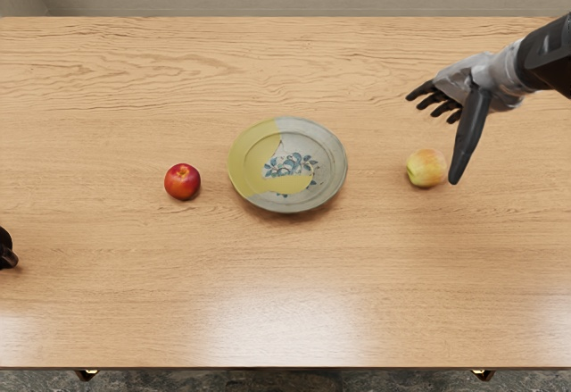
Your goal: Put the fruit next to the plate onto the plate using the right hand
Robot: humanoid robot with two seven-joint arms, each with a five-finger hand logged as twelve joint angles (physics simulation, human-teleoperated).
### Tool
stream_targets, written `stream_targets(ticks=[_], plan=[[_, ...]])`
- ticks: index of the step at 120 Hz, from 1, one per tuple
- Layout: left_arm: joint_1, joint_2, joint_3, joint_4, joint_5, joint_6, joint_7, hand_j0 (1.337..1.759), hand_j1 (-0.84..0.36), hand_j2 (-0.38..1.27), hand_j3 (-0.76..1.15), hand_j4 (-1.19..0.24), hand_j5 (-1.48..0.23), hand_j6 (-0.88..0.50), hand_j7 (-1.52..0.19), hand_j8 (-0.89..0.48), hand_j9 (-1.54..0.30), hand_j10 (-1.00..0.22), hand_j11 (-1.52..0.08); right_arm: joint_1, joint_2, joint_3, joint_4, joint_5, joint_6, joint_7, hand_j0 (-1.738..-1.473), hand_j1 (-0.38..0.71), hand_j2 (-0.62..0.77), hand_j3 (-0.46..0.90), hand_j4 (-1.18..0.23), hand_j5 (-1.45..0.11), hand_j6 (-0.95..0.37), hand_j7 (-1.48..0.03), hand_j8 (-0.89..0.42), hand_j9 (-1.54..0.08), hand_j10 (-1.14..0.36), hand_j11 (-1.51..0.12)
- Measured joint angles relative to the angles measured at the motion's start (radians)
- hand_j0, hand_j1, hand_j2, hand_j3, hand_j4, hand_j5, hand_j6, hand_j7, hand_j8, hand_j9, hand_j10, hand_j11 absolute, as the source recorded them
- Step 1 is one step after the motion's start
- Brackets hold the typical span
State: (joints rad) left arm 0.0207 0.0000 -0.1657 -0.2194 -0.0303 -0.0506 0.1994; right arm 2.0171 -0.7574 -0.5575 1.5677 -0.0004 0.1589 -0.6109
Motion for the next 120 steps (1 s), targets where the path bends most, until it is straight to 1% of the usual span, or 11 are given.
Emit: stream_targets(ticks=[8,18,30,46,51,66,83,99,120], plan=[[0.001,0.000,0.000,0.000,0.000,0.000,0.000,1.658,0.35,0.00,0.00,0.00,0.00,0.00,0.00,0.00,0.00,0.00,0.00,0.014,0.045,-0.036,0.003,0.001,-0.040,0.000,-1.658,-0.33,0.00,0.00,-0.02,-0.03,-0.02,-0.03,-0.02,-0.03,-0.02,-0.03],[0.000,0.000,0.000,0.000,0.000,0.000,0.000,1.658,0.35,0.00,0.00,0.00,0.00,0.00,0.00,0.00,0.00,0.00,0.00,0.034,0.109,-0.101,0.001,0.002,-0.187,0.000,-1.658,-0.33,0.00,0.00,-0.02,-0.03,-0.02,-0.03,-0.02,-0.03,-0.02,-0.03],[0.001,0.000,0.000,0.000,0.000,0.000,0.000,1.658,0.35,0.00,0.00,0.00,0.00,0.00,0.00,0.00,0.00,0.00,0.00,0.038,0.172,-0.140,0.000,0.004,-0.351,0.000,-1.658,-0.33,0.00,0.00,-0.02,-0.03,-0.02,-0.03,-0.02,-0.03,-0.02,-0.03],[0.000,0.000,0.000,0.000,0.000,0.000,0.000,1.658,0.35,0.00,0.00,0.00,0.00,0.00,0.00,0.00,0.00,0.00,0.00,0.038,0.266,-0.175,-0.007,0.009,-0.465,0.000,-1.658,-0.33,0.00,0.00,-0.02,-0.02,-0.02,-0.02,-0.02,-0.02,-0.02,-0.02],[0.001,0.000,0.000,0.000,0.000,0.000,0.000,1.658,0.35,0.00,0.00,0.00,0.00,0.00,0.00,0.00,0.00,0.00,0.00,0.022,0.286,-0.180,-0.009,0.009,-0.502,0.000,-1.658,-0.33,0.00,0.00,-0.02,-0.03,-0.02,-0.03,-0.02,-0.03,-0.02,-0.03],[0.000,0.000,0.000,0.000,0.000,0.000,0.000,1.658,0.35,0.00,0.00,0.00,0.00,0.00,0.00,0.00,0.00,0.00,0.00,-0.081,0.367,-0.167,-0.027,0.005,-0.636,0.000,-1.658,-0.32,0.00,0.00,-0.02,-0.03,-0.03,-0.03,-0.02,-0.03,-0.02,-0.03],[0.001,0.000,0.000,0.000,0.000,0.000,0.000,1.658,0.35,0.00,0.00,0.00,0.00,0.00,0.00,0.00,0.00,0.00,0.00,-0.169,0.436,-0.157,-0.056,-0.001,-0.717,0.000,-1.658,-0.28,-0.01,0.00,-0.05,-0.07,-0.06,-0.07,-0.05,-0.07,-0.05,-0.07],[0.000,0.000,0.000,0.000,0.000,0.000,0.000,1.658,0.35,0.00,0.00,0.00,0.00,0.00,0.00,0.00,0.00,0.00,0.00,-0.201,0.457,-0.158,-0.067,-0.003,-0.745,0.000,-1.658,-0.24,-0.02,0.00,-0.10,-0.12,-0.10,-0.12,-0.10,-0.12,-0.10,-0.12],[0.001,0.000,0.000,0.000,0.000,0.000,0.000,1.658,0.35,0.00,0.00,0.00,0.00,0.00,0.00,0.00,0.00,0.00,0.00,-0.206,0.451,-0.169,-0.075,-0.004,-0.754,0.000,-1.658,-0.20,-0.02,0.00,-0.13,-0.16,-0.13,-0.16,-0.13,-0.16,-0.13,-0.16]])
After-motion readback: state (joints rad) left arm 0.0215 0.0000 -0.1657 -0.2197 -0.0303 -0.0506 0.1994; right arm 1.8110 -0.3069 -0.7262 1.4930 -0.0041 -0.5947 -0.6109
